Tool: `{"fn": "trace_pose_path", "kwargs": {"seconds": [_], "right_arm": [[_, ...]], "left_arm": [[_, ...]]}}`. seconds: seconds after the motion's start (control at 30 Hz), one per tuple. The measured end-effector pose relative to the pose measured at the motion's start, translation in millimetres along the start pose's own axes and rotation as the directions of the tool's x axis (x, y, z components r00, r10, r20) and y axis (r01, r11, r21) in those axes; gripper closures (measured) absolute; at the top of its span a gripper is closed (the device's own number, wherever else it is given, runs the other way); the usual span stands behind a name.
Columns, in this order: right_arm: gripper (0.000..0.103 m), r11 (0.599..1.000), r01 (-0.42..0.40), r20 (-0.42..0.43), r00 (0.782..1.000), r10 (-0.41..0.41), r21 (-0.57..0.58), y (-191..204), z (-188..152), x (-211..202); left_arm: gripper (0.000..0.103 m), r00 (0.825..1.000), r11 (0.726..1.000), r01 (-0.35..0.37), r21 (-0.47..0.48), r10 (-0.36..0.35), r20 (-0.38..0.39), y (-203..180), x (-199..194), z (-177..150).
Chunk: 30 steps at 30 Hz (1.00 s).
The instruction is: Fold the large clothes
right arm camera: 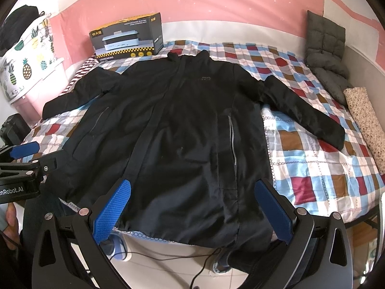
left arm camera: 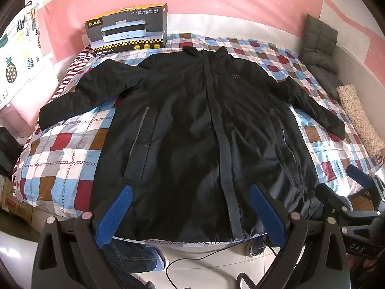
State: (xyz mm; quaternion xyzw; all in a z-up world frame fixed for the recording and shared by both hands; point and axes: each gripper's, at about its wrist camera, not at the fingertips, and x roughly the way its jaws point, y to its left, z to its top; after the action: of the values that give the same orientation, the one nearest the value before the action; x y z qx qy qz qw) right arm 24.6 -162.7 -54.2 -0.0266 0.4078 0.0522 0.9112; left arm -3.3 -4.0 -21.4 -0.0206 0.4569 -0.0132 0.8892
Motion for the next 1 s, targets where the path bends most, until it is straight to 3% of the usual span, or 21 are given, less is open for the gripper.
{"fn": "trace_pose_path", "kwargs": {"seconds": [1.0], "right_arm": [[0.000,1.000,-0.003,-0.020,1.000,0.003,0.002,1,0,7]], "left_arm": [[0.003,0.999,1.000,0.005,-0.006,-0.005,-0.043,3,11,4]]}}
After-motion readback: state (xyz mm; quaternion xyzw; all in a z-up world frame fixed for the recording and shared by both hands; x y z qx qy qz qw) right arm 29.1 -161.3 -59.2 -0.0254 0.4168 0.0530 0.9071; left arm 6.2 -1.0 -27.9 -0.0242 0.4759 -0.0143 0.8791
